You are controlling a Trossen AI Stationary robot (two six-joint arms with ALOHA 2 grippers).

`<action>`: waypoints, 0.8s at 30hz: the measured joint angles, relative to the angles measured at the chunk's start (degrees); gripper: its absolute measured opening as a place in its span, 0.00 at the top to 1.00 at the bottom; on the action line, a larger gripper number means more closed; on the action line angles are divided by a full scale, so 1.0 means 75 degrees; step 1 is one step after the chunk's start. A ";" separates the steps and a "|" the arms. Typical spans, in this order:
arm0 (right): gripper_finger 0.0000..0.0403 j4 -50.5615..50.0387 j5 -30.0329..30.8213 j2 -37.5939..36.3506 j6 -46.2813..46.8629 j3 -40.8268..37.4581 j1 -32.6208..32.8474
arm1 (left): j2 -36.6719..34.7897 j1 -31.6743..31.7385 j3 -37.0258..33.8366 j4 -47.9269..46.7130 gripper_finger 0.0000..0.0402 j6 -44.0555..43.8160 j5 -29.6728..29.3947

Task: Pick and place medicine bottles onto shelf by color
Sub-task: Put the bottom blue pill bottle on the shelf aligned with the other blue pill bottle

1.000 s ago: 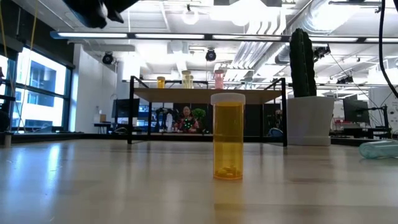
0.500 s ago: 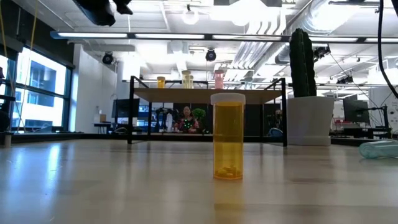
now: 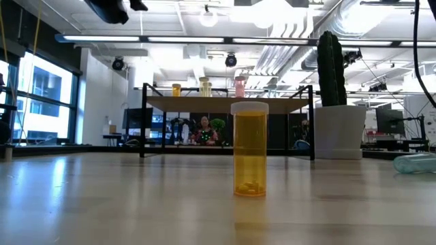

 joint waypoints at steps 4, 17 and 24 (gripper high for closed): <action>0.80 -0.0008 0.0000 0.0070 0.0005 0.0000 0.0000 | 0.0000 0.0000 0.0139 -0.0250 0.47 -0.0028 0.0003; 0.80 0.0060 0.0000 0.0075 0.0020 0.0000 0.0000 | 0.0000 0.0023 0.0151 -0.0473 0.53 -0.0027 -0.0030; 0.80 0.0028 0.0000 0.0067 0.0023 0.0000 0.0009 | 0.0000 0.0023 0.0151 -0.0459 0.67 0.0235 -0.0027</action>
